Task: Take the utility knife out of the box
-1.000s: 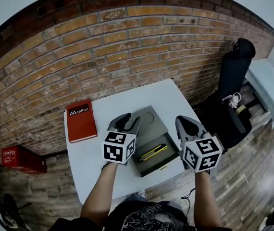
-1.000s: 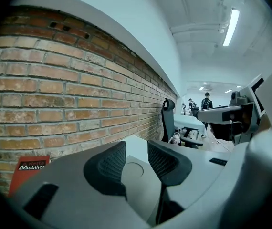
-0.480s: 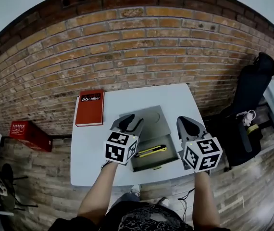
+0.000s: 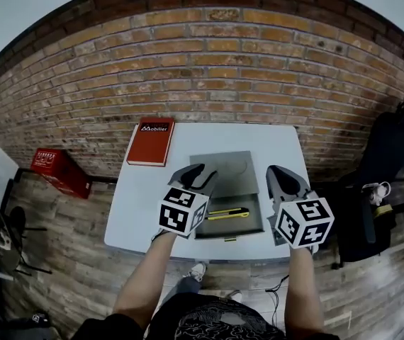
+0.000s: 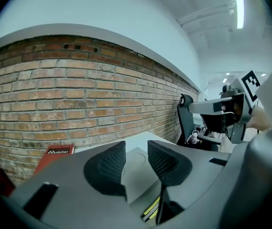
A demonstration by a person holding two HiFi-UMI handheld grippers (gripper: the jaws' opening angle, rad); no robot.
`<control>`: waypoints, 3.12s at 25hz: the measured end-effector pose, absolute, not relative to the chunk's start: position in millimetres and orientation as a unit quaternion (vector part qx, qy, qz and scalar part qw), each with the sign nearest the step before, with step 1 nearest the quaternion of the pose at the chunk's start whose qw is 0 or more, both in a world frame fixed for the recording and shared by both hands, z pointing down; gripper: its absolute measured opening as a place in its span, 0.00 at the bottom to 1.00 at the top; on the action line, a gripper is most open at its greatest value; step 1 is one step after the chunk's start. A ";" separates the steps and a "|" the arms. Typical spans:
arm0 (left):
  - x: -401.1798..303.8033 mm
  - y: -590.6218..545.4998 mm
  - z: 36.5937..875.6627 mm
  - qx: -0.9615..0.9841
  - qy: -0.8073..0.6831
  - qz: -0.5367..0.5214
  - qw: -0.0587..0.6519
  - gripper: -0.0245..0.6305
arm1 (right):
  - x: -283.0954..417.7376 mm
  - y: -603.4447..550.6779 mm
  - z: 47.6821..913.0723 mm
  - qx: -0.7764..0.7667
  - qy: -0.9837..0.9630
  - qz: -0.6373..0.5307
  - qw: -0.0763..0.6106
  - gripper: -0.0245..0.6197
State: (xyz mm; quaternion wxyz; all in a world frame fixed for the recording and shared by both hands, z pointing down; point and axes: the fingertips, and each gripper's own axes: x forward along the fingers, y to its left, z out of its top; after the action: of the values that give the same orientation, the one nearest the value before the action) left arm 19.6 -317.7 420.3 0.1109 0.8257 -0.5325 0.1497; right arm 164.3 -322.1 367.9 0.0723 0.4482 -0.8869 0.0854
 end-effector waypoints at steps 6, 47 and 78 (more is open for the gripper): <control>27.3 -310.8 436.9 0.835 -0.509 0.175 0.109 0.26 | 160.3 -317.0 367.3 0.438 -0.893 0.083 0.070 0.07; 104.7 -276.4 647.2 0.828 -0.167 0.520 0.128 0.32 | 243.3 -292.3 409.0 0.530 -0.832 0.144 0.079 0.07; 92.2 -302.2 560.0 0.847 -0.268 0.444 0.121 0.23 | 217.8 -298.2 401.7 0.494 -0.856 0.135 0.075 0.07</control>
State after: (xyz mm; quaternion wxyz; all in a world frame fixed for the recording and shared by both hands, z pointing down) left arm 92.2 -302.2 560.0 0.1206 0.8467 -0.2678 0.4436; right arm 217.8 -298.2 401.7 0.0754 0.4936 -0.8558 0.1352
